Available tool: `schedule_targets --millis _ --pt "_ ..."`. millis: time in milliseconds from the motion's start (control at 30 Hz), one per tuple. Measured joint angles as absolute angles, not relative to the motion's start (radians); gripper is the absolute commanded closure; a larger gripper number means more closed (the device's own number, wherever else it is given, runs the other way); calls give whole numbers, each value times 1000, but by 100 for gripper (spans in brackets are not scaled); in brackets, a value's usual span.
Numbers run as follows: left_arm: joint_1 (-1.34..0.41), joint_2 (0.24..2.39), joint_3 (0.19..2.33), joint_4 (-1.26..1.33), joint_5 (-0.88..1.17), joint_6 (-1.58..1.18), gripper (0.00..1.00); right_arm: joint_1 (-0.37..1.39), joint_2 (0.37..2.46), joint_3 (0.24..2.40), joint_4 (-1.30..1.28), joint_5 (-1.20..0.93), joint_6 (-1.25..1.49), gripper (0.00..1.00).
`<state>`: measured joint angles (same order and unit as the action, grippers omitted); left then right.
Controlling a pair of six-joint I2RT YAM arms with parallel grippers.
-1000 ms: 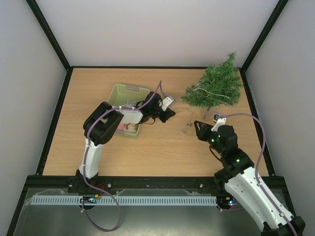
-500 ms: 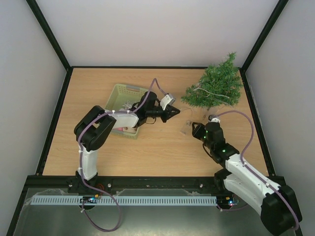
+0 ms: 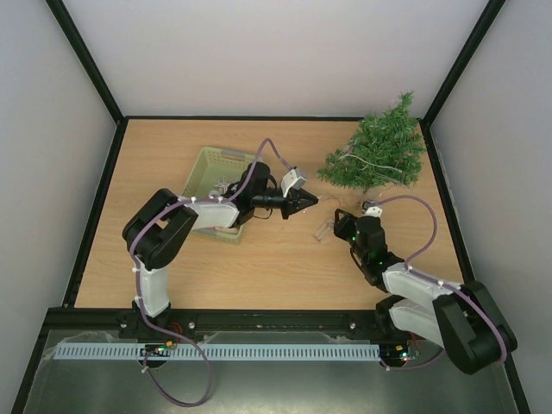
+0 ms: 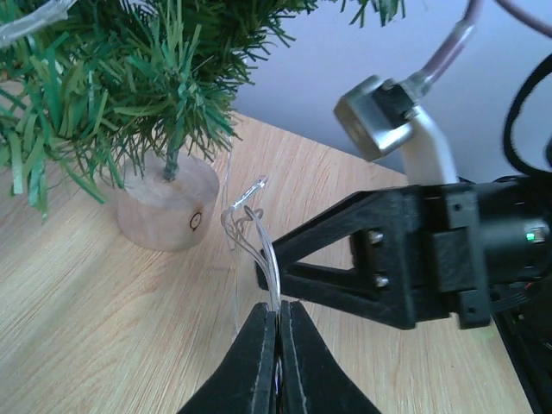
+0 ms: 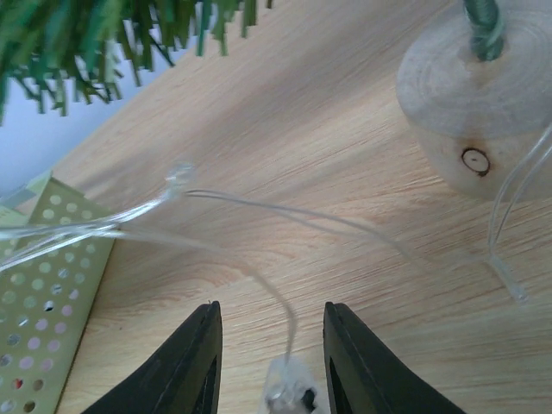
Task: Decorate the small christmas tree
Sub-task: Wrap the decoration item around the Christmas tree.
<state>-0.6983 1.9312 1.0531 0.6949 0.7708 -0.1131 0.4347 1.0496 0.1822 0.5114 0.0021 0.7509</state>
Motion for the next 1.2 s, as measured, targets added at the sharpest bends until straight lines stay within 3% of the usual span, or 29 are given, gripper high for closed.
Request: schedule_targets --millis 700,1200 --pt "-709 1922 1045 729 808 -125 98 393 1310 205 749 -39 728 65" --pt "-715 1909 1045 728 806 -125 98 393 1451 225 929 -197 719 64"
